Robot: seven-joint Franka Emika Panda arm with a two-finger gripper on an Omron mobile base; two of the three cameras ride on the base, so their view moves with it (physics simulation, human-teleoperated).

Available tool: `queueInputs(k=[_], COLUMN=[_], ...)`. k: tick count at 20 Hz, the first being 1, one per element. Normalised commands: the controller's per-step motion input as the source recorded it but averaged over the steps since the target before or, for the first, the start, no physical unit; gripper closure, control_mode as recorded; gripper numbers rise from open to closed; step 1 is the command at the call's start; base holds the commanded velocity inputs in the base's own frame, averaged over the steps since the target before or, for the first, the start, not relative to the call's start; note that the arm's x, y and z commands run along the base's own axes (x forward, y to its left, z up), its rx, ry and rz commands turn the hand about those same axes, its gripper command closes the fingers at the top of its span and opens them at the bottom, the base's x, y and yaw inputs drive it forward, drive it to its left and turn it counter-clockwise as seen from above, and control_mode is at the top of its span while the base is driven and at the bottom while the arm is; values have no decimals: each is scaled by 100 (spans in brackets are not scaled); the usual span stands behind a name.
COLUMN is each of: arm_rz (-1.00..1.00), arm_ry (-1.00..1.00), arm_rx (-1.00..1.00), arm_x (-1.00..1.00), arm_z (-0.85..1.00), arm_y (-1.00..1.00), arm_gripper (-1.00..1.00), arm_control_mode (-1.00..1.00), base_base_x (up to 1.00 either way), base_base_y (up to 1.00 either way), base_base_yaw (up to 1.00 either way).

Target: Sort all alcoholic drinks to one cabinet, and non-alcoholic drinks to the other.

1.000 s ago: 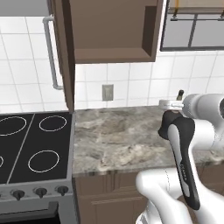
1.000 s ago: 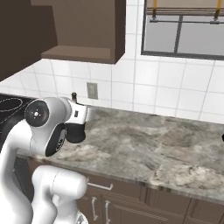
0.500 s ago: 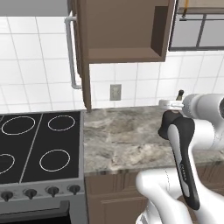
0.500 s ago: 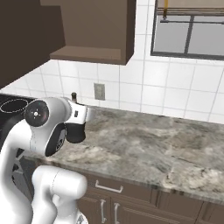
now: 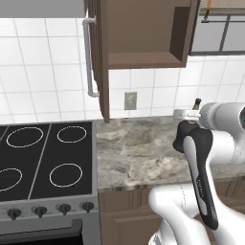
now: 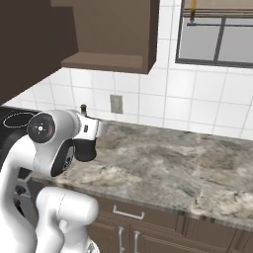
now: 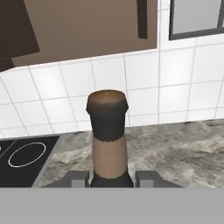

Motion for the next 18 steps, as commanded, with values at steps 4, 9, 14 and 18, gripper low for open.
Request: queueInputs(k=[4,9,14,18], arm_rz=[0,0,0,0], arm_ry=[0,0,0,0], arm_rx=[0,0,0,0], arm_x=[0,0,0,0], arm_z=[0,0,0,0], arm_y=[0,0,0,0], arm_gripper=[100,100,100,100], arm_control_mode=[100,100,100,100], base_base_x=[14,12,7,0], base_base_y=[27,25,15,0], base_base_yaw=[0,0,0,0])
